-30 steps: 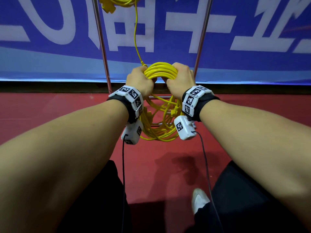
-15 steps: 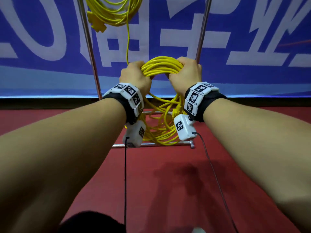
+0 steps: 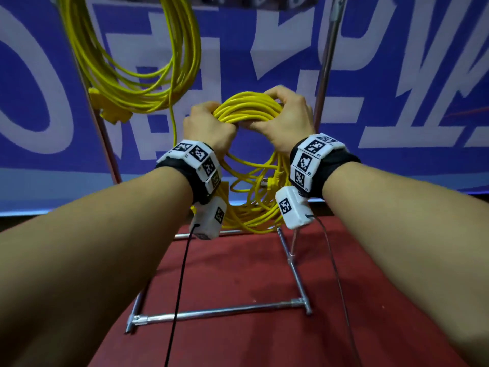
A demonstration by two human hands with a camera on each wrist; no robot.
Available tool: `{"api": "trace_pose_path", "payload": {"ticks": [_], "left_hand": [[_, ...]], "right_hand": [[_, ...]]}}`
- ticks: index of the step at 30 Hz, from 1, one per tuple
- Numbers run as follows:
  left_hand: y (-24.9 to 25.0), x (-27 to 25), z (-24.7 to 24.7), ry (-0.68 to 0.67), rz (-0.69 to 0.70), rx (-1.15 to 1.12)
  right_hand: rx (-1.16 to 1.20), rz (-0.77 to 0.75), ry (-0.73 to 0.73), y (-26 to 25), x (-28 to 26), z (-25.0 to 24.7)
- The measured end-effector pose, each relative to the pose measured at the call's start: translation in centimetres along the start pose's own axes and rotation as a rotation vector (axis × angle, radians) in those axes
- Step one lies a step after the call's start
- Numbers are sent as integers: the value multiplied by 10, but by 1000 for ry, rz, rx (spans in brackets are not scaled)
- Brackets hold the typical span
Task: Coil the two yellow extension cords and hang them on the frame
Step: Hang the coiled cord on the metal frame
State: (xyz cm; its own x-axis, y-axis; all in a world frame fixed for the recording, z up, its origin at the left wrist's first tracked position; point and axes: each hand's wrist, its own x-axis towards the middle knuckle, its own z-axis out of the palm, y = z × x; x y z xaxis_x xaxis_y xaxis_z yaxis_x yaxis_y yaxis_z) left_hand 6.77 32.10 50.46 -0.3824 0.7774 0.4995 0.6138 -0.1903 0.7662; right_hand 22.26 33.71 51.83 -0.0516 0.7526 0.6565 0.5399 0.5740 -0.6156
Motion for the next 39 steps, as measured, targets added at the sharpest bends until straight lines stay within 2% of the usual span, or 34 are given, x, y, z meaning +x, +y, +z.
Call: {"api": "trace_pose_path", "payload": {"ticks": [11, 19, 23, 27, 30, 34, 39], "left_hand": [[109, 141, -23, 56, 223, 46], [139, 216, -30, 139, 322, 156], [145, 233, -30, 157, 424, 260], [148, 241, -21, 147, 430, 356], [148, 242, -17, 89, 432, 355], [149, 237, -19, -13, 435, 292], [143, 236, -14, 26, 480, 348]], "right_hand": [[-66, -223, 19, -44, 154, -51], [-114, -329, 130, -49, 236, -44], [-162, -331, 132, -44, 252, -43], [-284, -329, 78, -40, 261, -54], [-376, -317, -21, -41, 269, -56], [-368, -298, -121, -36, 273, -52], [-363, -336, -82, -32, 267, -48]]}}
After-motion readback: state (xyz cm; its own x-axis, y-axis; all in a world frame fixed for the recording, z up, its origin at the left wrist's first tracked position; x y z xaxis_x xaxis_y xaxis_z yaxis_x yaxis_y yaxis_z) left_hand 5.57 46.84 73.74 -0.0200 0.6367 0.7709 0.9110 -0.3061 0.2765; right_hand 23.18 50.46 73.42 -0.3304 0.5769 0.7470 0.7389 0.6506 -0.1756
